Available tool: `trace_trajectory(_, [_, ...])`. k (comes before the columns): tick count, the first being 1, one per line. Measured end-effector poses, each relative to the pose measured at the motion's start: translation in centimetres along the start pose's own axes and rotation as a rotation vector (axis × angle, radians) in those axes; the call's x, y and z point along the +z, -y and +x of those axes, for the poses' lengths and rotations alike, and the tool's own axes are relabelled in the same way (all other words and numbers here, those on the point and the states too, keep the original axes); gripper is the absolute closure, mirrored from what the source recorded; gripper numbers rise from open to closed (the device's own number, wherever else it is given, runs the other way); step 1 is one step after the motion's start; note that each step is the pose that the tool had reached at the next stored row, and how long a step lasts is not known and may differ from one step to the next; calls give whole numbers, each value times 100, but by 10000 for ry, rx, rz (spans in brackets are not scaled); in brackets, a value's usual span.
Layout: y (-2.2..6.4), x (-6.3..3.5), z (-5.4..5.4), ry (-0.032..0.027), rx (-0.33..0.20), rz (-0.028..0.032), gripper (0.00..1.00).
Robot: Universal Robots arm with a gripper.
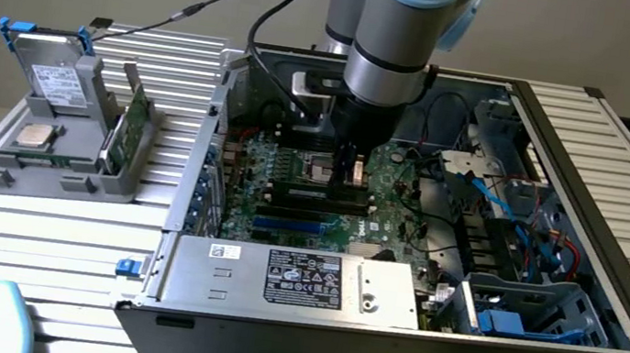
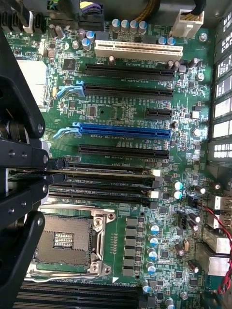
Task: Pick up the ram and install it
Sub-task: 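Insert the ram into the slot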
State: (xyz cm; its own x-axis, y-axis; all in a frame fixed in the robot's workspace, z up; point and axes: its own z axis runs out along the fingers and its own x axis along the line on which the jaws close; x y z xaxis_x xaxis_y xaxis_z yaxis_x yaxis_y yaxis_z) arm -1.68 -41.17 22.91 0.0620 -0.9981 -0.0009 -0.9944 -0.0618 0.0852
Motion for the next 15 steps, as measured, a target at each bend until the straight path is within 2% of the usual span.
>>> trace_trajectory(15, [2,16,4,7,79,0,86])
